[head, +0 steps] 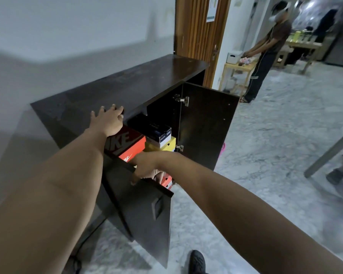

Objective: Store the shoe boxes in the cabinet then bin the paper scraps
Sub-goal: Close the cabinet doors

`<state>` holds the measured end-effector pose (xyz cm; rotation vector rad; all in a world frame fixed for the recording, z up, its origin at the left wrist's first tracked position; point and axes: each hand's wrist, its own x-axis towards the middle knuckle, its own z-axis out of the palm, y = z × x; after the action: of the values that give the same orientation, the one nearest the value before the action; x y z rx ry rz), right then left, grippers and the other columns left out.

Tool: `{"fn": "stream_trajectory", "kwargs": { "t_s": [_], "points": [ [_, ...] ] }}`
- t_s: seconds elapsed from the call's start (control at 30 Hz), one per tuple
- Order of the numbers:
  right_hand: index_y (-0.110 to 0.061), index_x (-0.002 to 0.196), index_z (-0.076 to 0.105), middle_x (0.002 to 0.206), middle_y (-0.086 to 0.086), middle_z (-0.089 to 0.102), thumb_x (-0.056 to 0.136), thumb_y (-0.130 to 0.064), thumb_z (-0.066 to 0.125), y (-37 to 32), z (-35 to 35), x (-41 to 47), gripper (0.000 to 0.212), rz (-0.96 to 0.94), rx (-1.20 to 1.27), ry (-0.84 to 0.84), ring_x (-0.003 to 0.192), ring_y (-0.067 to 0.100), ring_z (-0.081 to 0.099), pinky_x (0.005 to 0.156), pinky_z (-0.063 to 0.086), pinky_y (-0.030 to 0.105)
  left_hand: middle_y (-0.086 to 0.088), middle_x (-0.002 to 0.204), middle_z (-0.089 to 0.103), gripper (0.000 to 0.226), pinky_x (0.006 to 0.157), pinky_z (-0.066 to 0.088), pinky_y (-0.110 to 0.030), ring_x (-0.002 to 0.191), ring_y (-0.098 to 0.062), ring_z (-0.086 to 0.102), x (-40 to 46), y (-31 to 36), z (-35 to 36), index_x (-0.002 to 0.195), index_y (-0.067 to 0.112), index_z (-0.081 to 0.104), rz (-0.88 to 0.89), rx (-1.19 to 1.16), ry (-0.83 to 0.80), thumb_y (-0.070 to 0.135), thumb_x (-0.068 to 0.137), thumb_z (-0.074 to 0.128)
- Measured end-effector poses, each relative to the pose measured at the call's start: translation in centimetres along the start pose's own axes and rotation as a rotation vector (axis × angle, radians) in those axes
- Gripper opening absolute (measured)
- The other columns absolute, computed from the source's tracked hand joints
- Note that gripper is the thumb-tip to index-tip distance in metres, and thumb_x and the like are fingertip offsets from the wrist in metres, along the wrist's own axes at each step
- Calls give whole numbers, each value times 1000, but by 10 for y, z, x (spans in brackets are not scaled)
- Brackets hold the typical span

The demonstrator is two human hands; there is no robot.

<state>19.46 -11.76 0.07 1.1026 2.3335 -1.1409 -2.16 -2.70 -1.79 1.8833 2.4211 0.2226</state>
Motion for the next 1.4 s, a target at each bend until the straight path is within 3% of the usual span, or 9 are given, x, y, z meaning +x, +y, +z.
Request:
{"fn": "stream_trajectory", "kwargs": {
  "t_s": [0.23, 0.33, 0.43, 0.5, 0.63, 0.73, 0.9, 1.23, 1.4],
  "points": [
    [-8, 98, 72, 87, 4, 64, 87, -41, 75, 38, -41, 7, 35, 27, -450, 337, 82, 23, 61, 58, 46, 30, -1, 169, 14, 52, 121, 4, -65, 155, -39, 8, -1, -1, 1, 159, 32, 22, 28, -22, 14, 36, 107, 24],
    [-16, 98, 75, 80, -2, 68, 77, -53, 80, 64, -52, 11, 43, 124, -356, 549, 83, 22, 69, 65, 55, 33, -2, 169, 13, 51, 122, 3, -63, 155, -37, 7, -4, 2, -2, 159, 32, 21, 5, -1, 14, 36, 108, 23],
    [-23, 143, 46, 131, 9, 58, 62, -66, 85, 84, -55, 20, 100, 240, -225, 780, 119, 31, 59, 84, 58, 47, 0, 170, 11, 52, 123, 3, -62, 155, -36, 6, -8, 6, -5, 160, 32, 19, -2, 4, 1, 37, 108, 22],
    [-26, 152, 20, 145, 13, 39, 50, -69, 89, 91, -48, 28, 130, 306, -21, 929, 132, 36, 45, 93, 54, 52, 0, 170, 11, 52, 123, 4, -62, 155, -36, 6, -9, 6, -5, 160, 32, 18, 4, 2, 2, 36, 108, 21],
    [-23, 126, 30, 123, 2, 46, 44, -70, 91, 97, -37, 46, 112, 348, 249, 1089, 114, 26, 57, 74, 50, 36, 2, 170, 9, 52, 123, 2, -61, 156, -35, 3, -8, 6, -5, 160, 34, 17, -11, -17, -12, 37, 108, 20],
    [-27, 124, 28, 123, 2, 42, 39, -66, 94, 99, -35, 62, 115, 326, 431, 1153, 107, 25, 57, 77, 56, 43, 3, 170, 9, 52, 123, 2, -61, 156, -35, 3, -8, 5, -5, 160, 34, 18, -11, -13, -13, 38, 108, 21],
    [-23, 118, 37, 122, 1, 60, 51, -71, 88, 100, -15, 100, 97, 283, 817, 1113, 103, 23, 64, 83, 59, 47, 3, 170, 8, 53, 122, 2, -62, 155, -35, 3, -5, 3, -4, 160, 34, 16, -2, -9, -24, 42, 107, 20],
    [-19, 133, 35, 133, 6, 61, 65, -76, 76, 98, -50, 151, 98, 93, 717, 915, 113, 31, 65, 81, 57, 41, 7, 170, 2, 57, 122, 0, -61, 156, -33, 0, -3, 10, -1, 160, 36, 11, -38, 20, -32, 50, 105, 14],
    [-24, 135, 35, 132, 12, 63, 71, -77, 70, 83, -68, 187, 90, 41, 640, 819, 117, 38, 62, 94, 53, 45, 7, 170, -1, 61, 121, -1, -64, 156, -34, -2, 8, 14, 2, 160, 36, 8, -76, 55, -60, 56, 103, 19]
  ]
}}
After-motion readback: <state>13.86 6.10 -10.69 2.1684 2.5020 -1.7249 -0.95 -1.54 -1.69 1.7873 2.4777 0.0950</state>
